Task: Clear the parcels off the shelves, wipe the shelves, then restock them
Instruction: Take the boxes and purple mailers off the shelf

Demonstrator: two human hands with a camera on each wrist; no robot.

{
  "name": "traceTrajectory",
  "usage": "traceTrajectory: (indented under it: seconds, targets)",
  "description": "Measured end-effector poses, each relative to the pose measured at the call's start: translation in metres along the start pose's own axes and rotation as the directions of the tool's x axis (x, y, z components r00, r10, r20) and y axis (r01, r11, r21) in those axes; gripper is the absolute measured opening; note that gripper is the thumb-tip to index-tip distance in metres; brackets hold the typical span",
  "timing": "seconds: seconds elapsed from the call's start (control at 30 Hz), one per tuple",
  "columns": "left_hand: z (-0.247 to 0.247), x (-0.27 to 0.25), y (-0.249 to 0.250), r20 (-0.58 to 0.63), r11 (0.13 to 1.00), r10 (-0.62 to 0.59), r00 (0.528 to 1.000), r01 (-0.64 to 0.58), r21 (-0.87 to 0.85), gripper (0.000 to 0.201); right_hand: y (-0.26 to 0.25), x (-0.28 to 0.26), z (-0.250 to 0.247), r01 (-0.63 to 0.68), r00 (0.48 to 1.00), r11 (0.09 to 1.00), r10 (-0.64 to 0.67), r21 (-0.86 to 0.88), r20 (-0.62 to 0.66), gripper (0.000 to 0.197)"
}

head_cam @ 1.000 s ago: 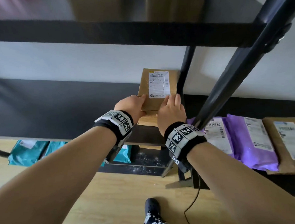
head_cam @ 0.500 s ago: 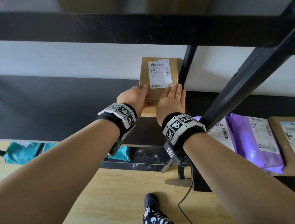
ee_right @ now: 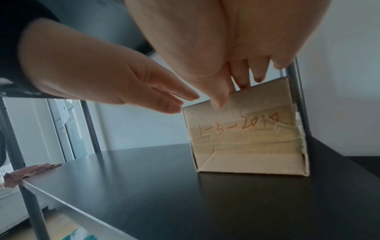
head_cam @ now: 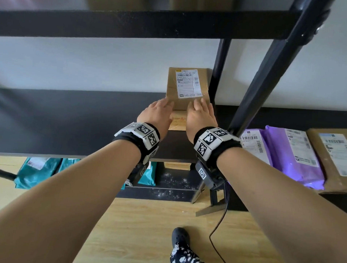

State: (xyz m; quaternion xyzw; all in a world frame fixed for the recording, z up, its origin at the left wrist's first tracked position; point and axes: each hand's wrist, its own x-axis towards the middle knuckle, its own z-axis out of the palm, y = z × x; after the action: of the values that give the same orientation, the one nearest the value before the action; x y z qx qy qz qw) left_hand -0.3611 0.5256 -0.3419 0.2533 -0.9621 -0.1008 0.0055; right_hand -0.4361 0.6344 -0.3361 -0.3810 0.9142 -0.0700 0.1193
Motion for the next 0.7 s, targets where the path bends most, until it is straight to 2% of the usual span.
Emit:
traceTrajectory:
  seconds: [0.1, 0.17, 0.23, 0.3, 0.37, 0.47, 0.57, 0.7]
  targets:
    - [0.006, -0.007, 0.001, 0.1, 0.987, 0.068, 0.993, -0.082, 0.138, 0.061, 0.008, -0.008, 0.001, 0.048, 0.998, 0.999, -0.047, -0.013, 0.043, 0.069]
    - [0.006, -0.009, 0.002, 0.136, 0.988, 0.063, 0.989, -0.081, 0.131, 0.068, 0.012, -0.014, -0.003, 0.07, 0.997, 0.998, -0.07, 0.003, 0.023, 0.075]
    - [0.001, -0.015, 0.003, 0.069, 0.993, 0.079, 0.995, -0.084, 0.081, 0.066, 0.013, -0.022, -0.007, 0.089, 0.996, 0.996, -0.089, 0.03, 0.005, 0.078]
    - [-0.006, -0.028, 0.006, -0.005, 0.996, 0.086, 0.996, -0.086, 0.031, 0.055, 0.01, -0.035, -0.01, 0.094, 0.995, 0.993, -0.096, 0.073, 0.023, 0.079]
    - [-0.011, -0.047, 0.011, -0.015, 0.996, 0.082, 0.996, -0.082, 0.029, 0.048, 0.008, -0.05, -0.009, 0.083, 0.996, 0.989, -0.086, 0.12, 0.017, 0.078]
    - [-0.019, -0.079, 0.019, -0.005, 0.997, 0.063, 0.998, -0.063, 0.039, 0.046, 0.008, -0.078, -0.004, 0.074, 0.996, 0.983, -0.066, 0.17, -0.056, 0.065]
    - [-0.026, -0.111, 0.032, -0.036, 0.997, 0.069, 0.997, -0.069, 0.022, 0.037, 0.015, -0.112, -0.001, 0.081, 0.988, 0.985, -0.06, 0.153, -0.14, 0.047]
    - [-0.021, -0.148, 0.064, -0.035, 0.992, 0.127, 0.991, -0.127, -0.009, 0.024, 0.038, -0.163, 0.003, 0.044, 0.981, 0.988, -0.015, 0.147, -0.193, 0.04]
